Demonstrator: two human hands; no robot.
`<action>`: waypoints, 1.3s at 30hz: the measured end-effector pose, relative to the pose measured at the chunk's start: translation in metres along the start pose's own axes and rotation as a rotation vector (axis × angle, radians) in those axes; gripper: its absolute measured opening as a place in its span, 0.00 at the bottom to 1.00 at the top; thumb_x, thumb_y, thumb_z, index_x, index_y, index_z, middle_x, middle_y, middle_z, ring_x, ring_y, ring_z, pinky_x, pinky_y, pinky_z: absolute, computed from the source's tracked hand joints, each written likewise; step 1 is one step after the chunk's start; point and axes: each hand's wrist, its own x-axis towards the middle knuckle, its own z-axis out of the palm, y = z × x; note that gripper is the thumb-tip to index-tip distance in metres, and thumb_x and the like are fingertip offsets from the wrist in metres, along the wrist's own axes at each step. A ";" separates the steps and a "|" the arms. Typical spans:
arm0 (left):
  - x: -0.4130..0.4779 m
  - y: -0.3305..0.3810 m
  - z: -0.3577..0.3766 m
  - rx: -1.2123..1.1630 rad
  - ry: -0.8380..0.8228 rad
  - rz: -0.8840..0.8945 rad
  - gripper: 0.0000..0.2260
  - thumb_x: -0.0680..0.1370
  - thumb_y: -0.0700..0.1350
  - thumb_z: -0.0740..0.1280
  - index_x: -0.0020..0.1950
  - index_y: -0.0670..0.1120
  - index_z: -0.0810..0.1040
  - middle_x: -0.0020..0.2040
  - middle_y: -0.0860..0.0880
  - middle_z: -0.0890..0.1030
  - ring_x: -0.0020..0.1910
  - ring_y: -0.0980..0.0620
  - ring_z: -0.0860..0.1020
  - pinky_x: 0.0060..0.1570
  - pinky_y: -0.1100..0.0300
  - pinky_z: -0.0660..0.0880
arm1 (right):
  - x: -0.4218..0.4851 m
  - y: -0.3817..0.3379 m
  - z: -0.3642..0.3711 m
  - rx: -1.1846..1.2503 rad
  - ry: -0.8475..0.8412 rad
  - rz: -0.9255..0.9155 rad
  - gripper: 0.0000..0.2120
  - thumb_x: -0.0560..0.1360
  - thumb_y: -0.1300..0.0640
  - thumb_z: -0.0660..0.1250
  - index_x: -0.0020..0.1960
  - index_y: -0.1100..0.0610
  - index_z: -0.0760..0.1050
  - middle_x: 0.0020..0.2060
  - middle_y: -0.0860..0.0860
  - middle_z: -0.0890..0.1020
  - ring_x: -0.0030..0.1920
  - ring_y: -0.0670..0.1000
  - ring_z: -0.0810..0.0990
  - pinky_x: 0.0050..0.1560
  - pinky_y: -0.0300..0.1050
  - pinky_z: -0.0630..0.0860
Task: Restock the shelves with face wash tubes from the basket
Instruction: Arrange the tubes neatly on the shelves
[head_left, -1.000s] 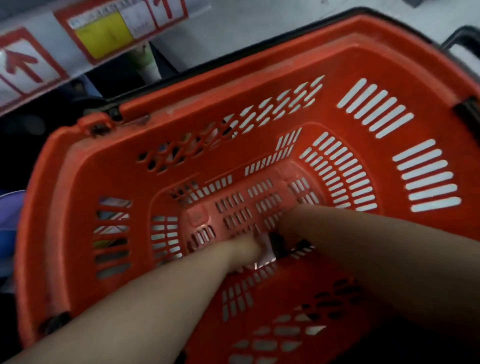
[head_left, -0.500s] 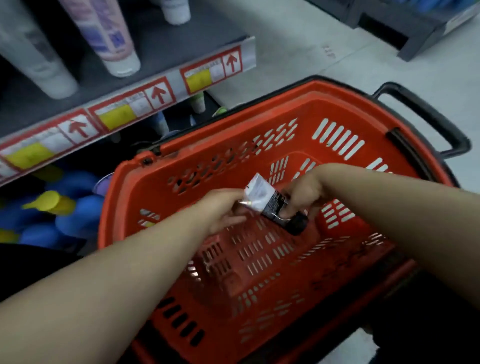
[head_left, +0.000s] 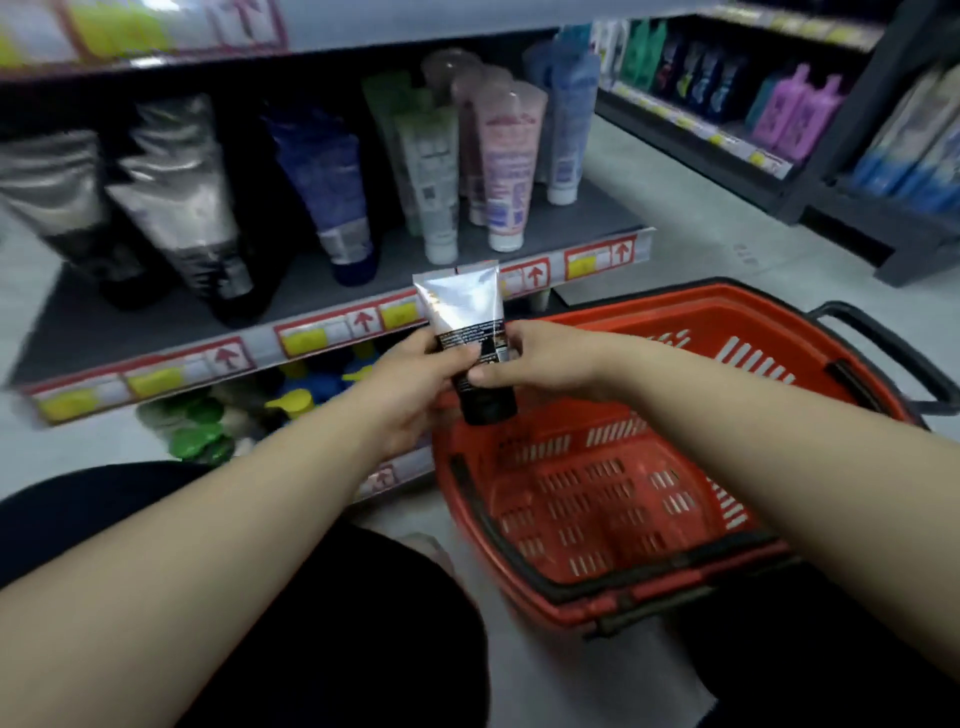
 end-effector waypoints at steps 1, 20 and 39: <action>-0.008 0.007 -0.013 0.002 0.028 0.043 0.06 0.79 0.40 0.62 0.52 0.50 0.76 0.37 0.56 0.83 0.28 0.62 0.77 0.29 0.67 0.70 | 0.004 -0.016 0.009 -0.012 0.003 -0.044 0.12 0.75 0.63 0.67 0.58 0.63 0.76 0.48 0.53 0.82 0.45 0.45 0.79 0.51 0.38 0.76; -0.082 0.052 -0.241 0.091 0.688 0.424 0.13 0.79 0.40 0.63 0.63 0.49 0.76 0.56 0.49 0.81 0.55 0.49 0.79 0.54 0.54 0.76 | 0.136 -0.190 0.203 -0.430 0.372 -0.352 0.21 0.73 0.54 0.71 0.60 0.62 0.68 0.56 0.58 0.77 0.56 0.57 0.77 0.52 0.47 0.74; -0.074 0.058 -0.257 0.551 0.608 0.176 0.05 0.74 0.35 0.62 0.45 0.42 0.77 0.43 0.43 0.79 0.45 0.44 0.76 0.44 0.54 0.73 | 0.160 -0.197 0.215 -0.483 0.398 -0.138 0.21 0.76 0.56 0.67 0.63 0.65 0.67 0.59 0.60 0.76 0.60 0.59 0.75 0.53 0.46 0.72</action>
